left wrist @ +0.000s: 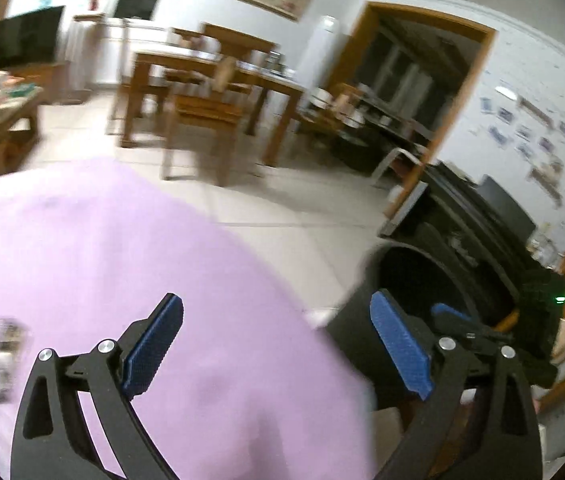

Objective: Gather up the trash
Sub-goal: 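Grasp the blue wipes pack with the left gripper while the right grasps the battery box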

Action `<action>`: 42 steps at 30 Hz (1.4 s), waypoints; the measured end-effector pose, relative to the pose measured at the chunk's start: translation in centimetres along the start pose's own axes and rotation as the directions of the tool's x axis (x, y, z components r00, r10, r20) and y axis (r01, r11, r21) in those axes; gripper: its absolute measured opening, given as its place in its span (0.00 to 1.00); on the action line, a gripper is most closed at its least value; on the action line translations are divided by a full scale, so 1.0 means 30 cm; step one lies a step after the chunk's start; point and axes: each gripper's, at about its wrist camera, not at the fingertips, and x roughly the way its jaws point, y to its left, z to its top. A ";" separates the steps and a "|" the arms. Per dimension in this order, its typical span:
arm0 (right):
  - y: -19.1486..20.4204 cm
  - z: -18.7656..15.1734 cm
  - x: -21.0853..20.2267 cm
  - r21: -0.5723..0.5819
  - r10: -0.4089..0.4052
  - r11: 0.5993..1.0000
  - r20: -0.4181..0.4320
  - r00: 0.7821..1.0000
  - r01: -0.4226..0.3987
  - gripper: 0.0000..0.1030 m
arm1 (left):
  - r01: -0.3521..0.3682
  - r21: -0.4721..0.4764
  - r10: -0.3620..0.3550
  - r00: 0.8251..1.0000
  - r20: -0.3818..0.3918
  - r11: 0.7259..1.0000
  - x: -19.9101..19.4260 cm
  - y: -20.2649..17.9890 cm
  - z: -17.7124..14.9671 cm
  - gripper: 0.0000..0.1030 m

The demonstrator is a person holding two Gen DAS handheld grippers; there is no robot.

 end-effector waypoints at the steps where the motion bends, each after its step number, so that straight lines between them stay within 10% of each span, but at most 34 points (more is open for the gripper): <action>1: 0.040 0.003 0.028 -0.018 0.014 1.000 -0.013 1.000 -0.014 0.68 | -0.043 0.000 0.043 0.999 0.013 0.999 -0.027 0.048 0.000 0.91; 11: 0.602 0.002 0.382 -0.243 0.205 0.933 -0.248 0.947 -0.266 0.68 | -0.445 -0.131 0.444 0.895 -0.033 0.886 -0.168 0.593 0.066 0.92; 18: 0.990 -0.066 0.597 -0.467 0.213 0.789 -0.403 0.890 -0.400 0.68 | -0.432 -0.129 0.417 0.900 -0.129 0.893 -0.046 0.744 0.114 0.91; 22: 1.131 -0.127 0.685 -0.623 0.168 0.654 -0.435 0.885 -0.430 0.68 | -0.427 -0.080 0.416 0.900 -0.128 0.901 -0.051 0.753 0.069 0.42; 29: 1.225 -0.209 0.828 -0.734 0.117 0.445 -0.521 0.846 -0.513 0.68 | -0.358 -0.084 0.348 0.931 -0.112 0.930 -0.078 0.771 0.038 0.42; 35: 1.191 -0.151 0.873 -0.664 0.153 0.496 -0.568 0.809 -0.560 0.32 | -0.329 -0.103 0.322 0.944 -0.076 0.939 -0.102 0.770 0.047 0.42; 42: 1.124 -0.112 0.770 -0.623 0.232 0.559 -0.516 0.824 -0.547 0.07 | -0.318 -0.131 0.315 0.948 -0.043 0.939 -0.116 0.777 0.056 0.42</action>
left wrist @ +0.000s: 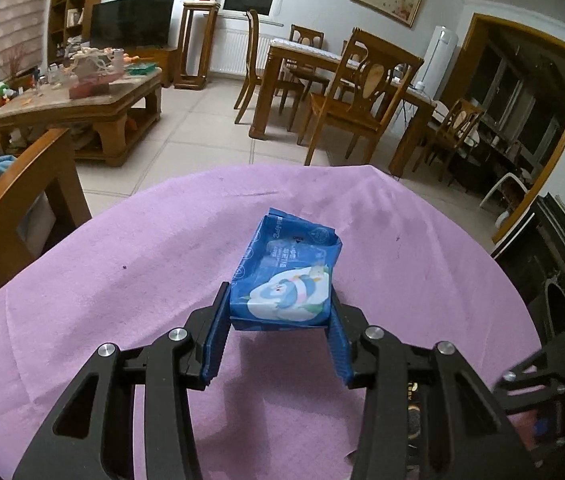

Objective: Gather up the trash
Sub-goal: 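Grasp the blue wipes pack with the left gripper while the right grasps the battery box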

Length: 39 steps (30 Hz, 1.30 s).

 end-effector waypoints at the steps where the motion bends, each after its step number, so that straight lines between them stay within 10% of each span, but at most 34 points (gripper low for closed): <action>1: 0.001 0.004 -0.017 0.012 0.003 1.000 0.011 1.000 -0.004 0.07 | 0.001 0.001 -0.001 1.000 0.009 1.000 -0.004 -0.003 -0.001 0.42; 11: -0.015 -0.081 -0.164 0.132 -0.003 0.991 0.095 0.995 -0.010 0.06 | 0.034 -0.027 -0.032 0.995 0.091 0.999 -0.090 -0.065 -0.016 0.42; 15: -0.028 -0.052 -0.097 0.147 -0.022 0.989 0.068 0.997 0.011 0.60 | 0.009 -0.072 0.000 0.994 0.111 0.997 -0.118 -0.055 -0.030 0.42; 17: -0.022 -0.030 -0.039 0.116 -0.057 0.992 0.020 0.998 0.054 0.60 | -0.016 -0.100 0.029 0.992 0.123 0.995 -0.130 -0.033 -0.037 0.42; 22: 0.033 -0.004 0.058 0.008 -0.118 0.993 -0.042 0.992 0.118 0.24 | -0.048 -0.127 0.064 0.991 0.118 0.991 -0.125 0.020 -0.029 0.42; 28: 0.048 -0.037 -0.001 0.014 -0.165 0.986 -0.004 0.986 0.165 0.07 | -0.043 -0.140 0.060 0.990 0.124 0.989 -0.135 0.050 -0.028 0.42; 39: 0.008 -0.204 -0.338 0.223 -0.114 0.972 0.179 0.977 0.072 0.02 | 0.039 -0.090 -0.026 0.990 0.139 0.995 -0.143 -0.028 -0.036 0.42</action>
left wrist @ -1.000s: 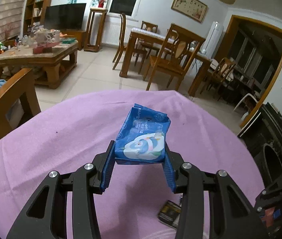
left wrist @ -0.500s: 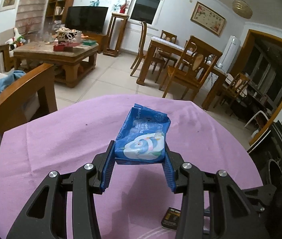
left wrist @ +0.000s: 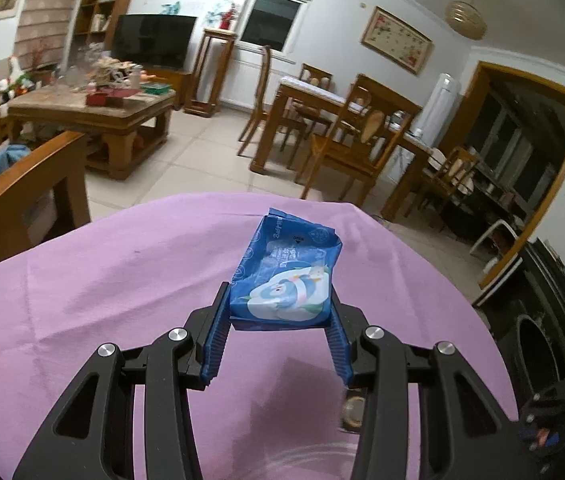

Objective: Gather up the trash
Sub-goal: 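Grasp the blue wipes pack with the left gripper while the right grasps the battery box, then drop the wipes pack and battery box into the black bin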

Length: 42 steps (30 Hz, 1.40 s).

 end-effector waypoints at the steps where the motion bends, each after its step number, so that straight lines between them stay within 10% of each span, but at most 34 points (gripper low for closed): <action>1: -0.022 -0.008 -0.026 0.016 -0.007 1.000 0.010 1.000 0.007 0.02 | 0.009 0.014 -0.009 1.000 -0.006 1.000 -0.001 -0.027 -0.006 0.42; 14: -0.233 -0.258 -0.494 0.185 -0.180 0.971 0.149 0.972 0.152 0.02 | 0.230 0.153 -0.221 0.973 -0.071 0.961 -0.024 -0.442 -0.087 0.42; 24: -0.446 -0.538 -0.927 0.403 -0.508 0.815 0.152 0.848 0.416 0.02 | 0.500 0.266 -0.442 0.862 -0.249 0.824 0.080 -0.960 -0.283 0.42; 34: -0.642 -0.827 -1.094 0.586 -0.620 0.663 0.081 0.781 0.466 0.03 | 0.595 0.322 -0.475 0.793 -0.381 0.736 0.143 -1.212 -0.426 0.42; 42: -0.679 -0.904 -1.112 0.633 -0.624 0.633 0.076 0.778 0.446 0.03 | 0.594 0.366 -0.436 0.791 -0.429 0.717 0.158 -1.281 -0.502 0.42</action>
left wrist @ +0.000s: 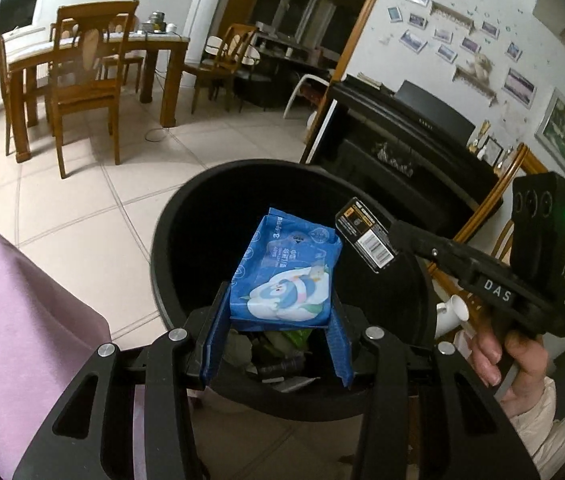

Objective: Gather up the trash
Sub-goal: 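Drop the wipes pack and battery box into the black bin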

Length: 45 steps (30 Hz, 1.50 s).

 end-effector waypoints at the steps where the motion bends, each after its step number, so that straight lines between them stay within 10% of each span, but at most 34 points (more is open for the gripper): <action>1: -0.008 -0.007 0.003 0.007 0.000 1.000 -0.002 1.000 0.000 0.03 | -0.006 0.013 0.006 1.000 -0.006 1.000 0.010 -0.017 0.001 0.42; 23: -0.016 -0.011 0.029 0.064 -0.016 0.998 -0.011 1.000 0.016 0.03 | 0.001 0.132 0.005 0.999 -0.047 0.991 0.065 -0.129 0.011 0.45; 27: -0.014 -0.015 0.019 0.093 -0.007 0.996 -0.006 1.000 0.007 0.51 | -0.022 0.137 0.025 0.999 -0.023 0.990 0.043 -0.131 0.016 0.80; 45: 0.192 -0.004 0.036 0.035 0.029 0.999 -0.015 0.999 -0.028 0.58 | -0.086 0.121 0.078 0.994 0.070 0.989 -0.122 -0.089 -0.016 0.85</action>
